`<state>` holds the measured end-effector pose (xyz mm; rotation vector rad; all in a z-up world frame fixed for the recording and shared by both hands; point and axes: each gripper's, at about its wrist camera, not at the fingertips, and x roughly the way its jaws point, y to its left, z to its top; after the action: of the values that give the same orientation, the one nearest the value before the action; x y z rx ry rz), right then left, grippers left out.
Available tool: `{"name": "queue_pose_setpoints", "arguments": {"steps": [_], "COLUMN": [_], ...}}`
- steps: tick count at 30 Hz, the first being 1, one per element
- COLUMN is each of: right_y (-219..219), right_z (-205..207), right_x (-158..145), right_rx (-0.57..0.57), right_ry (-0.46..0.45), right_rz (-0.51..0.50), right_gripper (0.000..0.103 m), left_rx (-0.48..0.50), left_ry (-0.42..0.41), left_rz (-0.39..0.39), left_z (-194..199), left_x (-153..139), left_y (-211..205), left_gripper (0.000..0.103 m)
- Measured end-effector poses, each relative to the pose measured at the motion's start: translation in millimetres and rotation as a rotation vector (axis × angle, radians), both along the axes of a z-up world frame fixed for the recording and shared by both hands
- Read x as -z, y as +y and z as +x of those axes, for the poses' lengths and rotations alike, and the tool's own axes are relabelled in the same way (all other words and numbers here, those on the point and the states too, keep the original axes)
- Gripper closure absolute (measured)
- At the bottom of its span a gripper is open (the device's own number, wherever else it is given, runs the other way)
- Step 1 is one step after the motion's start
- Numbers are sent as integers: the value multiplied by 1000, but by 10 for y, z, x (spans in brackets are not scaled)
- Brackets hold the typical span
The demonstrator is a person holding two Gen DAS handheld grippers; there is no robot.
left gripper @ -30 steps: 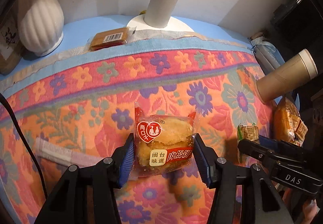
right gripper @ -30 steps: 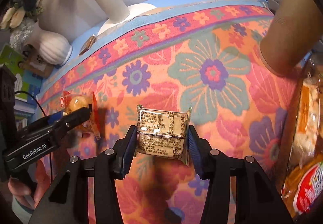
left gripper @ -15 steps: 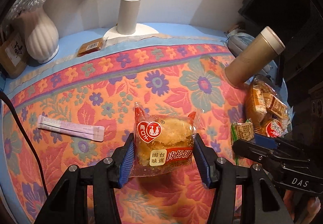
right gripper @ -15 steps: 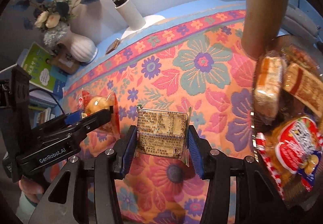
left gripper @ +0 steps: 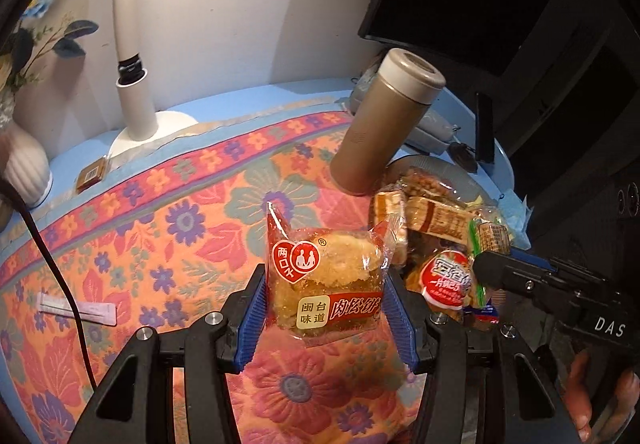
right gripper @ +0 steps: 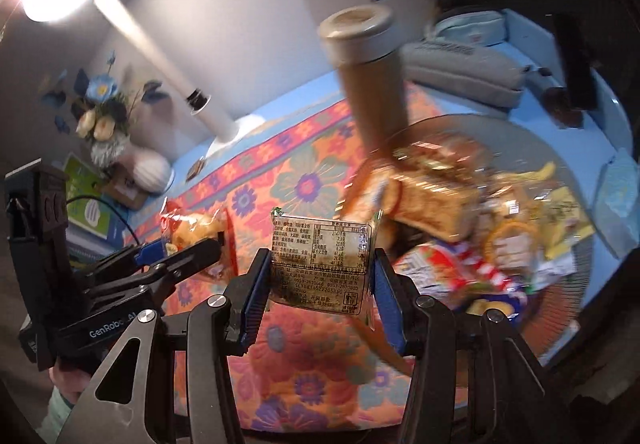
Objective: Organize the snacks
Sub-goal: 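Carry both held snacks onto the glass plate and open both grippers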
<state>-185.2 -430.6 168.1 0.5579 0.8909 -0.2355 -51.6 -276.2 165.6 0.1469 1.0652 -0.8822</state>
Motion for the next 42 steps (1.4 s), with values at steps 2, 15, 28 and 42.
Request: {"name": "queue_pose_setpoints", "arguments": {"steps": [2, 15, 28, 42], "right_y": [-175, -1027, -1167, -1309], "right_z": [-132, -820, -968, -1117], "right_x": [-53, -80, 41, 211], "right_rx": [47, 276, 289, 333], "right_ry": [-11, -13, 23, 58], "right_rz": [-5, 21, 57, 129], "right_gripper": [55, 55, 55, 46], "left_rx": [19, 223, 355, 274], "left_ry": [-5, -3, -6, 46], "left_rz": [-10, -26, 8, 18], "left_z": [-51, -645, -1068, -911], "left_x": [-56, -131, 31, 223], "left_y": [-109, -870, -1327, -1274], "left_gripper": [50, 50, 50, 28]}}
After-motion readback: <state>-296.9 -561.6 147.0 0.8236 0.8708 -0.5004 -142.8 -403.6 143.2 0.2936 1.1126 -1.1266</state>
